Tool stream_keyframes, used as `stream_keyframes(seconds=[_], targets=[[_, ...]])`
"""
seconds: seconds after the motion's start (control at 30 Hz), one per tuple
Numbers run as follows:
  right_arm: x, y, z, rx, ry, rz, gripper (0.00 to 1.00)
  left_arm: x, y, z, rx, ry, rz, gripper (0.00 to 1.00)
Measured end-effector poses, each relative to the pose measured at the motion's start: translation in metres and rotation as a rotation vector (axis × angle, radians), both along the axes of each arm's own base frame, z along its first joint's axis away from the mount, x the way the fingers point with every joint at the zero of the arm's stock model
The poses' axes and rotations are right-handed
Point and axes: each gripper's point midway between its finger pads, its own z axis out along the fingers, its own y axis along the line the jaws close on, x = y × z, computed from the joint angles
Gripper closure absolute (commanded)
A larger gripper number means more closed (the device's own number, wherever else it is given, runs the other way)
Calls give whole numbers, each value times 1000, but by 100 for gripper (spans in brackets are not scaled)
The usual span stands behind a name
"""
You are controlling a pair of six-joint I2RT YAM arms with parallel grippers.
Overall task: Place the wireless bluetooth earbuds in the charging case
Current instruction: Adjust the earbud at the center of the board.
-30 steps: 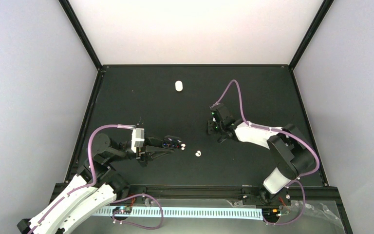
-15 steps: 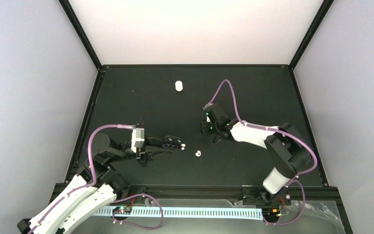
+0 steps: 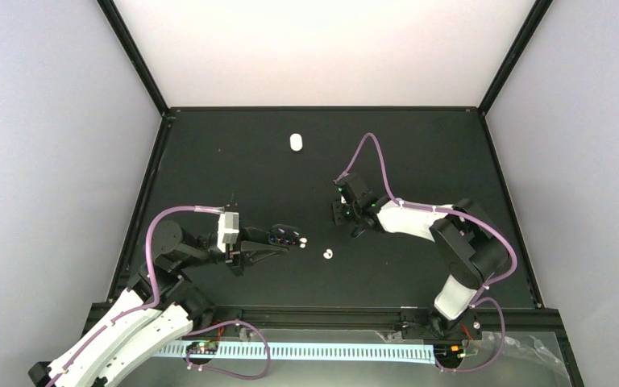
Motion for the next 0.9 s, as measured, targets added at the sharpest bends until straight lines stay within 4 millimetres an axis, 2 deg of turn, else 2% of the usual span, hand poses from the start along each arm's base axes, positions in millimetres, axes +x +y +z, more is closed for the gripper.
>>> stream_keyframes(seconds=[0.17, 0.9], targets=[[2, -2, 0, -10, -10, -12, 67, 0, 0, 0, 0, 0, 0, 98], [11, -20, 2, -84, -59, -85, 82, 0, 0, 0, 0, 0, 0, 98]])
